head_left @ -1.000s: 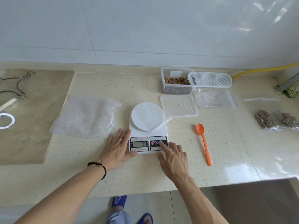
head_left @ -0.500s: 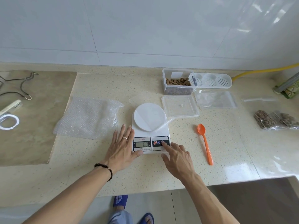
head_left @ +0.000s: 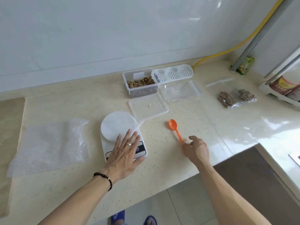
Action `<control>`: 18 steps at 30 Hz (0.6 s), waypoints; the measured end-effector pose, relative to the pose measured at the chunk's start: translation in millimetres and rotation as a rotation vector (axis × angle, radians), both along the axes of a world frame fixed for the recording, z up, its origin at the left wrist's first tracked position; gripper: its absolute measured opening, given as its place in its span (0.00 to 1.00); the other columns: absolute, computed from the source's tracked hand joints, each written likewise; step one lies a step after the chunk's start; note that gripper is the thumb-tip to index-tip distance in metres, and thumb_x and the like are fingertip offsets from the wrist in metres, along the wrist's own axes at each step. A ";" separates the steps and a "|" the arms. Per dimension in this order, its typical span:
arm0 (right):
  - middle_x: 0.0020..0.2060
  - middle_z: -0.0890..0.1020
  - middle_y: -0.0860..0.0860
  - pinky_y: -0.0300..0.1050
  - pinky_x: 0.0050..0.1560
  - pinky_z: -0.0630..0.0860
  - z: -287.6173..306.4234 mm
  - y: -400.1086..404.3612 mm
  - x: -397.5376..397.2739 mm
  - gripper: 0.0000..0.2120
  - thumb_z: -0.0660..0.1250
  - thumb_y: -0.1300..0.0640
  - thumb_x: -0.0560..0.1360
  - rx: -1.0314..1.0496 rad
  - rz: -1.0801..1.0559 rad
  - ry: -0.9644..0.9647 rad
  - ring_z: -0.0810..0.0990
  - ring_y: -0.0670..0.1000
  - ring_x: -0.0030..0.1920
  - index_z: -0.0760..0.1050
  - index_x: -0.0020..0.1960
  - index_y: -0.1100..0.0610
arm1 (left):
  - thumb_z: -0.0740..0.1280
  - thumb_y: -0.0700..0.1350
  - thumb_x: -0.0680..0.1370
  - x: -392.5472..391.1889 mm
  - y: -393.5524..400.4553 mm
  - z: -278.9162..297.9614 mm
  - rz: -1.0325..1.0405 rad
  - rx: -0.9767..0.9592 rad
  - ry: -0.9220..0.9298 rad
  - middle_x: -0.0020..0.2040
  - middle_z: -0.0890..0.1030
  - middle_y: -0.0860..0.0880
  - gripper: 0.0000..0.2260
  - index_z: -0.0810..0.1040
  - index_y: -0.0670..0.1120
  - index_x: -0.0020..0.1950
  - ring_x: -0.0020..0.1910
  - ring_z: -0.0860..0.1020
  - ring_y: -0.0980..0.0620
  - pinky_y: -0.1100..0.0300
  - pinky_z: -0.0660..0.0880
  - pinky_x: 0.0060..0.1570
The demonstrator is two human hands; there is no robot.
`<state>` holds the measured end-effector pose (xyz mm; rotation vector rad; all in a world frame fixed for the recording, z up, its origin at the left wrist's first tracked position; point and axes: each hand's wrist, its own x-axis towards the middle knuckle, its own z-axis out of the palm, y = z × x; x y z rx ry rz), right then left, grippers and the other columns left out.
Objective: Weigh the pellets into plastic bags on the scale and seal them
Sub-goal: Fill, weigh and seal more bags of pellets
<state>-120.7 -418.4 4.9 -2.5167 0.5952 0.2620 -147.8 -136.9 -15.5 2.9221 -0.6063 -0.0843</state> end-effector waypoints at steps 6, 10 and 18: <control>0.43 0.82 0.52 0.50 0.41 0.82 0.1 3.4 8.4 0.06 0.66 0.59 0.74 0.060 0.004 0.068 0.80 0.51 0.38 0.81 0.46 0.52 | 0.39 0.68 0.78 16.6 -8.3 3.8 -0.049 -0.036 0.038 0.79 0.52 0.49 0.38 0.54 0.43 0.78 0.77 0.38 0.54 0.50 0.36 0.74; 0.40 0.81 0.53 0.49 0.39 0.80 3.0 17.2 9.6 0.04 0.65 0.62 0.76 0.212 -0.095 0.042 0.80 0.53 0.38 0.76 0.45 0.55 | 0.41 0.68 0.77 31.1 2.6 14.0 -0.049 -0.058 0.068 0.80 0.48 0.50 0.38 0.50 0.44 0.79 0.77 0.36 0.55 0.50 0.35 0.74; 0.47 0.80 0.54 0.41 0.40 0.73 25.4 105.0 44.9 0.09 0.61 0.61 0.79 0.549 -0.156 -0.059 0.77 0.49 0.42 0.73 0.58 0.58 | 0.35 0.69 0.76 71.7 63.9 27.0 0.032 -0.073 0.045 0.79 0.55 0.47 0.40 0.53 0.43 0.79 0.78 0.45 0.50 0.47 0.45 0.75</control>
